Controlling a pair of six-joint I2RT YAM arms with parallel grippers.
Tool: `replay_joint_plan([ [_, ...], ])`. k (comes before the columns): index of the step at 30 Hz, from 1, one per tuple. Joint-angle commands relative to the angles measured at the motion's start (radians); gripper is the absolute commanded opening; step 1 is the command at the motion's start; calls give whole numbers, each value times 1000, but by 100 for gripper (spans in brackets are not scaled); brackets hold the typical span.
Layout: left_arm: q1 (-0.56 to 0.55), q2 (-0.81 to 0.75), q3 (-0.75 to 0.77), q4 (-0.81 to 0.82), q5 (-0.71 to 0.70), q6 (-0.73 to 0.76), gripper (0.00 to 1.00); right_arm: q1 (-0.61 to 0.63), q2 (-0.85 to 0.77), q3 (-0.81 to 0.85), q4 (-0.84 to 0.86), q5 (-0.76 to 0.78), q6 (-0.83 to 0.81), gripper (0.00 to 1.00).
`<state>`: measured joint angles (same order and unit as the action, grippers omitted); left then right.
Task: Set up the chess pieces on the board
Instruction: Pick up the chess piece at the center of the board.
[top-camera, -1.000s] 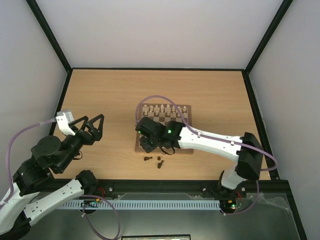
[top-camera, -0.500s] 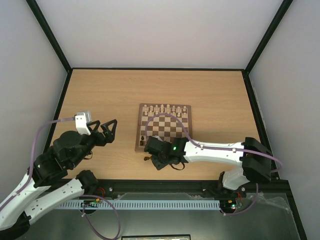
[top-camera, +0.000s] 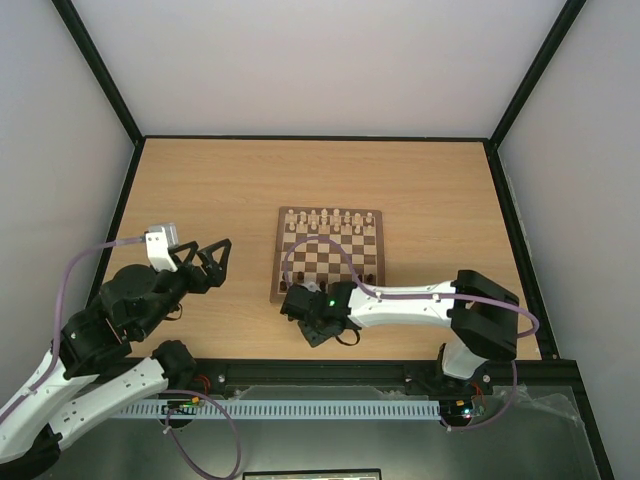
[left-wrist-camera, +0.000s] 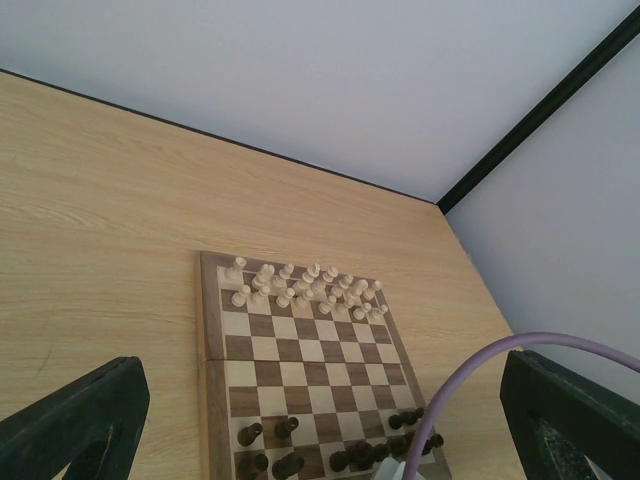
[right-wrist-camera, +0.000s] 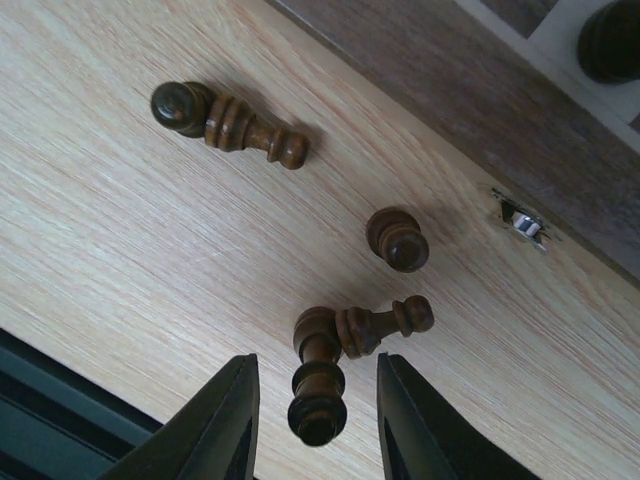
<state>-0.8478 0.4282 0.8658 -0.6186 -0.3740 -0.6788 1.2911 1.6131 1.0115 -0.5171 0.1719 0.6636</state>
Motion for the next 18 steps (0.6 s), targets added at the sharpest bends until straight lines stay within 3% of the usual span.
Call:
replay_joint_plan([
  [1, 3, -11, 3, 5, -6, 0, 99, 8, 32, -6, -12, 17, 18, 29],
  [8, 3, -14, 4, 0, -11, 0, 99, 9, 50, -19, 10, -2, 21, 20],
  [18, 2, -20, 6, 0, -11, 0, 99, 10, 84, -38, 33, -16, 27, 17],
])
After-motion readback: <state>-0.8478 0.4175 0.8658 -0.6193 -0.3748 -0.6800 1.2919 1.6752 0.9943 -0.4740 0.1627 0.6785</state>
